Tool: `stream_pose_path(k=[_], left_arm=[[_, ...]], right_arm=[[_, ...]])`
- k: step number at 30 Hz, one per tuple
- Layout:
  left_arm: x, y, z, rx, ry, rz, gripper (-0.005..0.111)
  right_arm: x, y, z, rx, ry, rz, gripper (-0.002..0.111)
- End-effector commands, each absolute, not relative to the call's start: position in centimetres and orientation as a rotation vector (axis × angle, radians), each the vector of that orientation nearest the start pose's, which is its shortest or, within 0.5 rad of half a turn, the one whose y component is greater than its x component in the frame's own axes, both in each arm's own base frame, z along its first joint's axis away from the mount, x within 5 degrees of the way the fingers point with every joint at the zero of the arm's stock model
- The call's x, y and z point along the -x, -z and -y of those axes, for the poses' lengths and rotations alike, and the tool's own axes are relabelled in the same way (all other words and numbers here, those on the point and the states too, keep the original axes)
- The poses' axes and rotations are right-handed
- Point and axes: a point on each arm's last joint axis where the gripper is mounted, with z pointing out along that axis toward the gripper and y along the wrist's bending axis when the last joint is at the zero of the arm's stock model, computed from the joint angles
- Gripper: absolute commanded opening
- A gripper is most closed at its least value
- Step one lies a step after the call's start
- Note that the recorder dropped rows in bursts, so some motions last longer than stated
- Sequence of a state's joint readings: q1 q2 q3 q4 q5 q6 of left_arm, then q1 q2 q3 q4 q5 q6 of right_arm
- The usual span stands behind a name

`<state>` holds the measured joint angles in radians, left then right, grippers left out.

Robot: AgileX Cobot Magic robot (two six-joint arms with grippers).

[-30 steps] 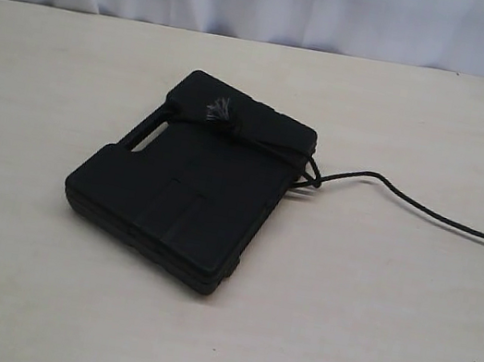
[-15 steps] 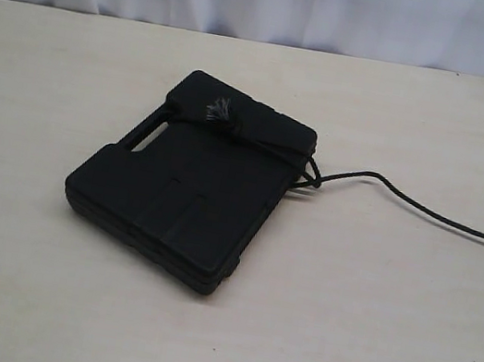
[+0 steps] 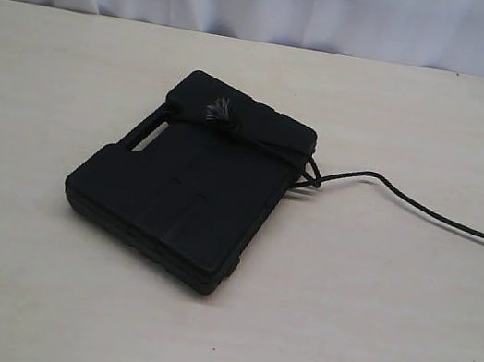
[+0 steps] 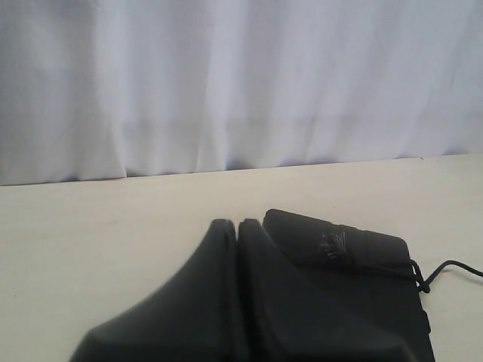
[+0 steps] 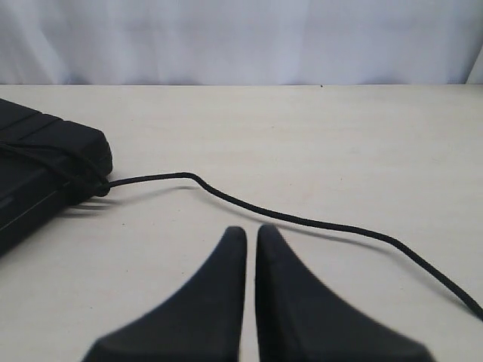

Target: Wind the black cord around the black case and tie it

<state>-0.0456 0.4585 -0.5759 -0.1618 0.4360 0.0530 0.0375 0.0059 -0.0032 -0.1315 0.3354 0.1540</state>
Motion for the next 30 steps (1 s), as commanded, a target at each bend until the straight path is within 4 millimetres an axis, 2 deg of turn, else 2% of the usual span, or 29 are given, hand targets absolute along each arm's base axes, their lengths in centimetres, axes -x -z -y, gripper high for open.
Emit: stream_pose_path(k=[1,11,16,18,20,23,25,30], left_arm=[[-9.2,-33.5,1.1,-0.001,0.171,-1.789,0.0],[-9.2,-33.5,1.1,-0.003,0.166,-1.789,0.0],[-8.9,-33.1,0.5,-0.089,0.004,-1.775,0.0],[-8.6,-31.5,0.2,-0.144,-0.094,-1.71,0.0],[-8.0,-28.8,0.1,-0.208,-0.17,-1.63,0.0],[-6.5,-23.3,0.1,-0.251,-0.203,-1.584,0.0],[-6.0,-21.8,0.1,-0.226,-0.18,-1.574,0.0],[-5.5,-20.5,0.0,-0.158,-0.112,-1.629,0.0]], right_arm=[[-5.4,-18.3,0.2,-0.025,-0.002,-1.819,0.004],[-5.4,-18.3,0.2,-0.025,-0.002,-1.819,0.004],[-5.4,-18.3,0.2,-0.023,-0.004,-1.819,0.004],[-5.4,-18.3,0.2,-0.023,-0.004,-1.819,0.004],[-5.4,-18.3,0.2,-0.023,-0.004,-1.819,0.004],[-5.4,-18.3,0.2,-0.023,-0.004,-1.819,0.004],[-5.4,-18.3,0.2,-0.023,-0.004,-1.819,0.004],[-5.4,-18.3,0.2,-0.023,-0.004,-1.819,0.004]])
